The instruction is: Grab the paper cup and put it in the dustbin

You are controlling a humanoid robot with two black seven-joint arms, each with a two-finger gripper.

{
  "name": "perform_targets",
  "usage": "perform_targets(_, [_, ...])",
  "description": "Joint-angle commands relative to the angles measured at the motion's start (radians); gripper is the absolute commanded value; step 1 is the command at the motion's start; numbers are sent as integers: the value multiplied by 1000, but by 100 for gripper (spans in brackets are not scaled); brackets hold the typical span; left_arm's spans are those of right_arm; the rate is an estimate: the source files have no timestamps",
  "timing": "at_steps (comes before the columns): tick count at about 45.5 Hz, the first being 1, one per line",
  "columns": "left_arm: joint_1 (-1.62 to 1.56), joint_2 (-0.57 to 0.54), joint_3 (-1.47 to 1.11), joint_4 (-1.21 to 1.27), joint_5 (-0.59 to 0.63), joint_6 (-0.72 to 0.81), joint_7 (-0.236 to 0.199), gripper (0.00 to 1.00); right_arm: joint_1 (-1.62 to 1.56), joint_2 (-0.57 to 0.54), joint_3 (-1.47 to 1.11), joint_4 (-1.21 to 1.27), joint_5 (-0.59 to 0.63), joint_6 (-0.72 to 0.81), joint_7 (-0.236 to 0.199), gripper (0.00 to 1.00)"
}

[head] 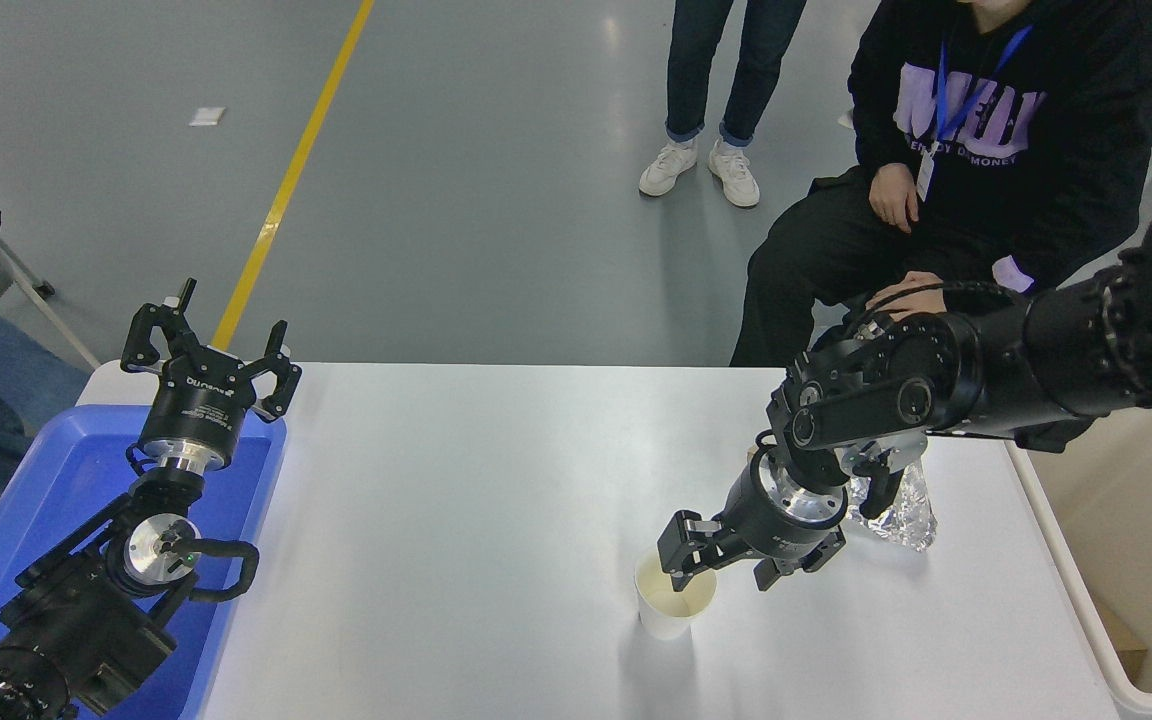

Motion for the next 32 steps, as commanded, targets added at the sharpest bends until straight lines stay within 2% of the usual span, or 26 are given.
perform_targets(1, [0, 0, 0, 0, 0, 0, 0, 98, -56, 4, 4, -21, 15, -82, -30, 88])
perform_targets(12, [0, 0, 0, 1, 0, 0, 0, 98, -81, 4, 9, -27, 105, -177, -30, 88])
perform_targets(25, [0, 0, 0, 0, 0, 0, 0, 98, -124, 7, 9, -27, 99, -187, -27, 87])
perform_targets(28, [0, 0, 0, 0, 0, 0, 0, 98, -125, 9, 10, -26, 98, -187, -27, 78])
perform_targets(32, [0, 0, 0, 0, 0, 0, 0, 98, -127, 9, 15, -24, 102, -185, -28, 55])
